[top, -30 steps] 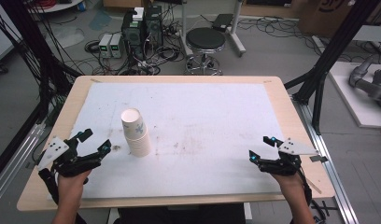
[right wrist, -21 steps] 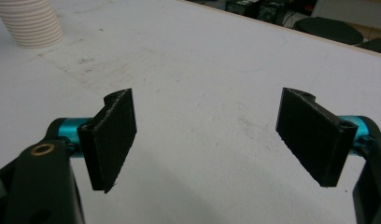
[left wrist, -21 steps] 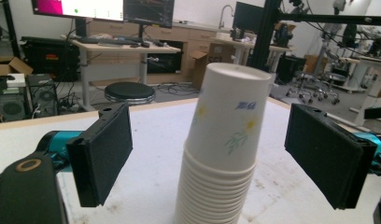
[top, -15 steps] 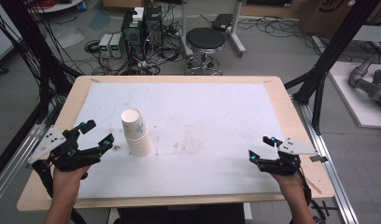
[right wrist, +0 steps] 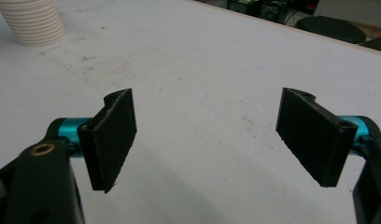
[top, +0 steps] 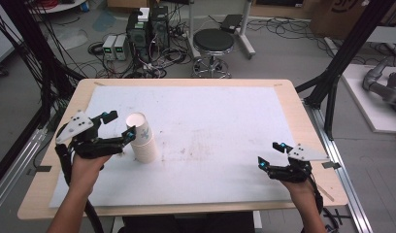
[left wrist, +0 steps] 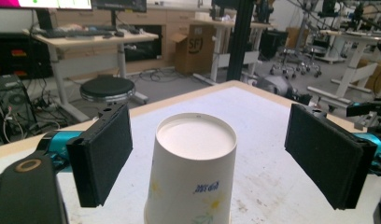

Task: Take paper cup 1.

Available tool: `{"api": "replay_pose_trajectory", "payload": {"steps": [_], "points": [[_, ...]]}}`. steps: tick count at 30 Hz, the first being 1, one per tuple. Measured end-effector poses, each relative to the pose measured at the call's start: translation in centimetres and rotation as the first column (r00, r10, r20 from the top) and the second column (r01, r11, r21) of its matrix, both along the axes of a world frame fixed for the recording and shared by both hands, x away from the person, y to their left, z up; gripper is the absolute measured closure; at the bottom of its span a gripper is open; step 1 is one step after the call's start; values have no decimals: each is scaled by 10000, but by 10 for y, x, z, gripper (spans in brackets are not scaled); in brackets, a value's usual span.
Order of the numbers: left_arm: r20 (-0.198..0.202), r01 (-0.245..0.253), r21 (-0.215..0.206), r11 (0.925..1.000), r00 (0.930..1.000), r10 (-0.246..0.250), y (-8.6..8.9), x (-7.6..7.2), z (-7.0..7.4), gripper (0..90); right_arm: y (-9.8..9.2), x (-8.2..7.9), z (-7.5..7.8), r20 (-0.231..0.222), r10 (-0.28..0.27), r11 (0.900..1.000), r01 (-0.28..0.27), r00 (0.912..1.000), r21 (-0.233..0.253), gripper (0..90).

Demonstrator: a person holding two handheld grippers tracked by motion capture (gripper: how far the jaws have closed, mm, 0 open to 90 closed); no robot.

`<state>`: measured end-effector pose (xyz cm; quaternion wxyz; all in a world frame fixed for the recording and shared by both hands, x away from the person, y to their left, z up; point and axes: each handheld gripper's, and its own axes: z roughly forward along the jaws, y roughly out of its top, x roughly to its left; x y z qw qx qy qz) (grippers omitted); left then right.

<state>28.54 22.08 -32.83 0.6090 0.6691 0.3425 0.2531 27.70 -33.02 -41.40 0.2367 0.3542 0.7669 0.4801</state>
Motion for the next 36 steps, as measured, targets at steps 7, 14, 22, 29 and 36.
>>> {"api": "replay_pose_trajectory", "payload": {"steps": [7, 14, 22, 29, 36], "points": [[-325, -4, 474, 9989, 9995, 20, -16, 19, -9, 150, -2, 0, 0, 55, -5, 10000, 5, 10000, 18, 209], [-559, -199, 899, 9958, 9981, 250, -25, 28, -18, 155, -3, -1, 0, -1, -45, 10000, 45, 10000, 40, 209], [-635, -134, 936, 9955, 9978, 194, -25, 30, -24, 250, -3, -1, 0, 8, -46, 10000, 46, 10000, 32, 209], [-514, -73, 897, 9959, 9986, 120, -24, 30, -24, 330, -3, -1, 0, 1, -53, 10000, 53, 10000, 37, 209], [-398, -50, 745, 9972, 9992, 80, -22, 30, -21, 336, -3, -1, 0, -3, -61, 10000, 61, 10000, 40, 209]]}}
